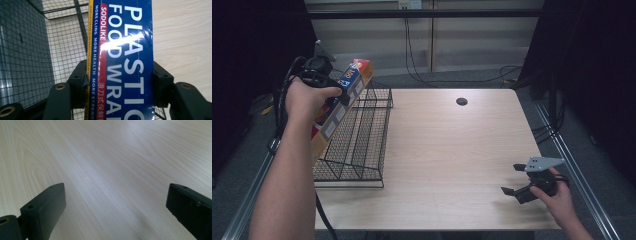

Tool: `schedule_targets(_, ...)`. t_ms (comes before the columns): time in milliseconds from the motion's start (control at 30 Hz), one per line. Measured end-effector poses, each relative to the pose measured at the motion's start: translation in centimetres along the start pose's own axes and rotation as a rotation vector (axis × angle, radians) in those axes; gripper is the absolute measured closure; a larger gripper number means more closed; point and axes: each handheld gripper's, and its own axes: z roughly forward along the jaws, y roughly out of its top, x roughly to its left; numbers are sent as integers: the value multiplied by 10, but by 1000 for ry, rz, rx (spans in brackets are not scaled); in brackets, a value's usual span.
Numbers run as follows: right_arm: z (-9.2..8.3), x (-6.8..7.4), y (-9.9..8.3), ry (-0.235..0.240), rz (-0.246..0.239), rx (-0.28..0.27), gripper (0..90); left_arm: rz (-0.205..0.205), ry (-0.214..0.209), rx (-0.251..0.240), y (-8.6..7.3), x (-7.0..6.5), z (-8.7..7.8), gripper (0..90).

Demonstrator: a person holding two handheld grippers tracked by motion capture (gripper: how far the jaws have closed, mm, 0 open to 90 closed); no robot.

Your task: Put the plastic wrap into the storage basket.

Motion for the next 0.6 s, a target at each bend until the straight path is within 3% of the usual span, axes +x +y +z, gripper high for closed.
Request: schedule_targets(600,0,0,0,8,-5,-1,26,-90,51,-15,-6,14,5,432)
